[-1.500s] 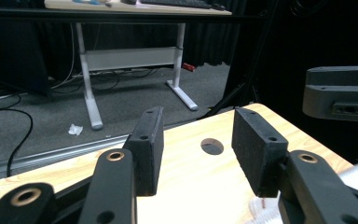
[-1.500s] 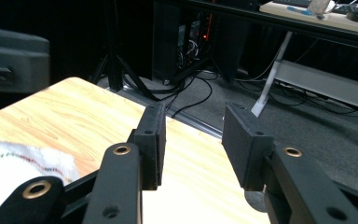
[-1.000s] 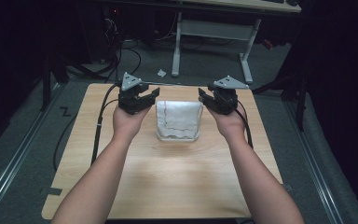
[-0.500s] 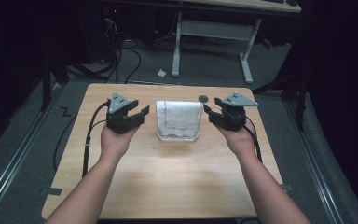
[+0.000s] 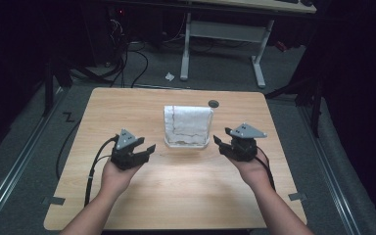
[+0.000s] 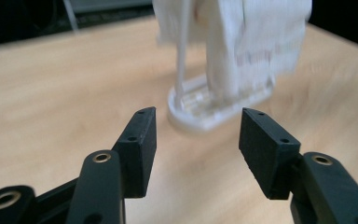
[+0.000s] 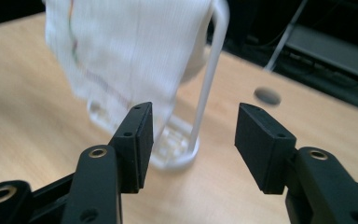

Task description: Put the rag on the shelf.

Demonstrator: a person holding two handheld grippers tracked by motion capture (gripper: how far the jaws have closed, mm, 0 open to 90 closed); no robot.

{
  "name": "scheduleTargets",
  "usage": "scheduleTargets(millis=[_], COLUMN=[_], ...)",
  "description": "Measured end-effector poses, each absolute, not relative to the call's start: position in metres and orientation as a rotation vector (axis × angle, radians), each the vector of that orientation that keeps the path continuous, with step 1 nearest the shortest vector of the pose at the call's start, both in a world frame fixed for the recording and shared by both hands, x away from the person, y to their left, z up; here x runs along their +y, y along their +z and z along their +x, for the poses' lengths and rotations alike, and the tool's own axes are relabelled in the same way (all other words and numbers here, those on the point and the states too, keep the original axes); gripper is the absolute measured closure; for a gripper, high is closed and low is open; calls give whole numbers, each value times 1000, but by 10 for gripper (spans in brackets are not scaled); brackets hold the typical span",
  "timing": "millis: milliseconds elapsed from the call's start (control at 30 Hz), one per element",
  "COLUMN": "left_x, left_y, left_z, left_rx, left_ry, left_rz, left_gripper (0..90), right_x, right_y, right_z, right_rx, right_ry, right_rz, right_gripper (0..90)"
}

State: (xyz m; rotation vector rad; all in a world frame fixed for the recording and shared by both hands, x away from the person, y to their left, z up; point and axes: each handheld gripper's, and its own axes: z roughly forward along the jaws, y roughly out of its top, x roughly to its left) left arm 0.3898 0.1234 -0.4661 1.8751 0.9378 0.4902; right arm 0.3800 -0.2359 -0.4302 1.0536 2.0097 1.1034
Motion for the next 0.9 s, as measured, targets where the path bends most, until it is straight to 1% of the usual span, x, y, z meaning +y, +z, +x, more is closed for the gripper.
scheduleTargets(millis=[67, 100, 133, 167, 200, 233, 300, 367, 400, 433, 467, 533, 667, 900], left_x=[126, 126, 125, 125, 125, 126, 132, 139, 141, 143, 143, 145, 149, 152], left_y=[-488, -488, -500, -505, -505, -510, -523, -530, -532, -534, -534, -535, -535, -538], left_z=[378, 378, 369, 364, 364, 357, 342, 335, 334, 332, 332, 333, 337, 338], left_rx=[946, 946, 931, 920, 920, 918, 916, 961, 973, 972, 972, 987, 1013, 1033], left_ry=[432, 432, 425, 426, 426, 401, 325, 244, 226, 238, 238, 268, 237, 240], left_rz=[1961, 1961, 2052, 2066, 2066, 2063, 2023, 1984, 1981, 1990, 1990, 1998, 1948, 1949], left_gripper=[467, 465, 460, 453, 453, 447, 423, 408, 403, 391, 388, 386, 376, 365], right_x=[-237, -237, -238, -238, -238, -236, -236, -236, -237, -238, -237, -235, -231, -231], right_y=[-445, -445, -463, -469, -469, -487, -500, -512, -519, -524, -527, -526, -530, -531], right_z=[371, 371, 360, 356, 356, 346, 339, 328, 322, 317, 316, 314, 317, 316], right_rx=[2028, 2028, 2039, 2041, 2041, 2072, 2090, 2072, 2046, 2054, 2099, 2104, 2134, 2143], right_ry=[1089, 1089, 1099, 1101, 1101, 1088, 1062, 1045, 1063, 1071, 1064, 1069, 1080, 1065], right_rz=[1056, 1056, 1082, 1087, 1087, 1117, 1117, 1125, 1132, 1142, 1140, 1132, 1123, 1098], right_gripper=[463, 463, 465, 466, 466, 464, 461, 464, 475, 482, 466, 467, 471, 472])
